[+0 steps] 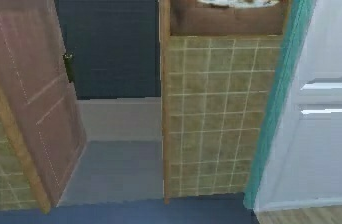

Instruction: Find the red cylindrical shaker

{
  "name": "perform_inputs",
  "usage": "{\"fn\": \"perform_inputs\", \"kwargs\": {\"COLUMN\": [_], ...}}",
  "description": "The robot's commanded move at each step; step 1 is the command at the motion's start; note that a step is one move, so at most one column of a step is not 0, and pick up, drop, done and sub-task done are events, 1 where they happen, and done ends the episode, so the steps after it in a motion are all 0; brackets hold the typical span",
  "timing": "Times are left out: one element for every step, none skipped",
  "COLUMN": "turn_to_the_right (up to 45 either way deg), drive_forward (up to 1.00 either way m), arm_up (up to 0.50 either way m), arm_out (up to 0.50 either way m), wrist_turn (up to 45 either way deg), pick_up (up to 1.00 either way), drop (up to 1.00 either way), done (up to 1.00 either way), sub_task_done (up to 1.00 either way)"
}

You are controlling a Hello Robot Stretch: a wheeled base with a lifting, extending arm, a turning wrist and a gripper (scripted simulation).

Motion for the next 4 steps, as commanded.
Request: {"fn": "perform_inputs", "kwargs": {"turn_to_the_right": [-15.0, 0.0, 0.0, 0.0], "drive_forward": [0.00, 1.00, 1.00, 0.20], "arm_up": [0.00, 0.00, 0.00, 0.00], "arm_out": [0.00, 0.00, 0.00, 0.00], "wrist_turn": [0.0, 0.0, 0.0, 0.0], "pick_up": [0.00, 0.00, 0.00, 0.00], "drop": [0.00, 0.00, 0.00, 0.00], "done": [0.00, 0.00, 0.00, 0.00], "sub_task_done": [0.00, 0.00, 0.00, 0.00]}}
